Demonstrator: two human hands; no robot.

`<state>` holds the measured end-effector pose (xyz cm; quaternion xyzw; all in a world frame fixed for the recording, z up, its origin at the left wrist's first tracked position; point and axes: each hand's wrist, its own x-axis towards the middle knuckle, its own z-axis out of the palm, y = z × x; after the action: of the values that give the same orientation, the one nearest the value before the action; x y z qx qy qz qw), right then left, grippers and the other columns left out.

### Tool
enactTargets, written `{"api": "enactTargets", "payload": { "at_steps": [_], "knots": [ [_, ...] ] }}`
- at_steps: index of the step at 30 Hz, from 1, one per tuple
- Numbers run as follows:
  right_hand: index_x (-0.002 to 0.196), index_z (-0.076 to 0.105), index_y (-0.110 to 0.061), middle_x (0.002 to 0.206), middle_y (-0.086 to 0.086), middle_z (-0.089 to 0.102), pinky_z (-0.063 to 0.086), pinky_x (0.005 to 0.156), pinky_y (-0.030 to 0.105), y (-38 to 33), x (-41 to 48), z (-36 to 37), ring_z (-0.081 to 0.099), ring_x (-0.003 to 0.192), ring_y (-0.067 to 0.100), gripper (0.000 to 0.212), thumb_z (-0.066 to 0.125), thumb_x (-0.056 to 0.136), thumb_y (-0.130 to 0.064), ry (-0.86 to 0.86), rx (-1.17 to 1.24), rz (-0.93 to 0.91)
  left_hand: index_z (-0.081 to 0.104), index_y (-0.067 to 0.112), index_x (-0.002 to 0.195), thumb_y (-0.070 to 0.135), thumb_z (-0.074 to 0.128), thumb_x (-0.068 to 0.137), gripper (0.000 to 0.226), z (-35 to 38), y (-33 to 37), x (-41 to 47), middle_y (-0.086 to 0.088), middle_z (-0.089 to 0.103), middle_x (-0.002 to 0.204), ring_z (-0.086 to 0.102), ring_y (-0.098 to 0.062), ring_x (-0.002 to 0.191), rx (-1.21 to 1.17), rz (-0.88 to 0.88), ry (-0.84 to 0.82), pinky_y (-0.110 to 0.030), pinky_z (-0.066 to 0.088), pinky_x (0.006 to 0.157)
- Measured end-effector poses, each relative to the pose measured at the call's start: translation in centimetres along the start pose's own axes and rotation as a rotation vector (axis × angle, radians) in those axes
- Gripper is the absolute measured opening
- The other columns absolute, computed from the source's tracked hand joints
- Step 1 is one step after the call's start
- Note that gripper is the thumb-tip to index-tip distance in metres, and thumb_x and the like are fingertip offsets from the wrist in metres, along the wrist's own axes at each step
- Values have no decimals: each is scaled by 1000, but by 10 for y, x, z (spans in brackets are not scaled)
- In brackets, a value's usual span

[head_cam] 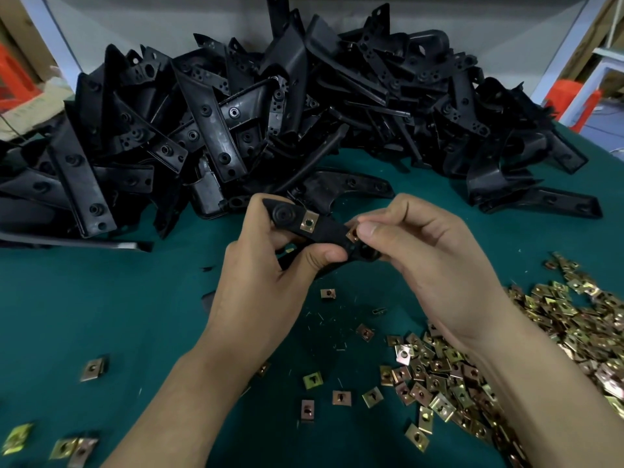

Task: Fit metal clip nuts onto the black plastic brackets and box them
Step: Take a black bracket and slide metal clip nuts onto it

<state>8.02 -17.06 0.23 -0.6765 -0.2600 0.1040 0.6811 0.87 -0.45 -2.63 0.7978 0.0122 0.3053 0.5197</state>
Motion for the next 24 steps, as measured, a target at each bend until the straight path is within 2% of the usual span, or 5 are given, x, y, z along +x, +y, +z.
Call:
{"api": "enactTargets", "payload": {
  "at_steps": [5, 10, 14, 19, 24],
  "knots": [
    [78, 67, -7, 84, -7, 74, 50, 73, 14, -2, -1, -3, 64, 78, 1, 11, 71, 89, -10, -47, -95, -42, 49, 36, 102, 56, 71, 83, 36, -5, 0, 2, 32, 70, 101, 65, 11, 97, 22, -5, -54, -6, 47, 73],
    [78, 69, -9, 84, 9, 71, 52, 74, 34, 2, -1, -2, 65, 78, 18, 10, 73, 86, -10, -106, -190, -15, 48, 39, 97, 54, 73, 78, 35, -9, 2, 3, 35, 69, 96, 63, 15, 92, 97, 11, -142, 0, 41, 72],
    [86, 73, -12, 86, 2, 75, 54, 78, 22, 5, -1, -1, 69, 81, 8, 3, 74, 85, -9, -84, -117, 27, 51, 36, 100, 48, 75, 81, 33, -10, -1, 4, 34, 70, 98, 64, 13, 92, 68, -1, -110, -2, 43, 72],
    [101, 71, -18, 98, -6, 76, 52, 85, 18, 5, -1, -2, 70, 95, 7, 19, 74, 86, -6, -110, -180, -25, 50, 38, 102, 51, 75, 84, 33, -7, -3, 4, 29, 72, 100, 67, 7, 95, -7, -22, -33, -15, 53, 72],
    [105, 73, -18, 97, -8, 75, 49, 81, 13, 6, -2, 1, 69, 96, 8, 19, 74, 87, -15, -55, -249, -137, 52, 42, 105, 51, 62, 97, 16, -5, 0, 2, 26, 70, 105, 66, 3, 102, -80, 17, -73, -10, 49, 78]
  ]
}}
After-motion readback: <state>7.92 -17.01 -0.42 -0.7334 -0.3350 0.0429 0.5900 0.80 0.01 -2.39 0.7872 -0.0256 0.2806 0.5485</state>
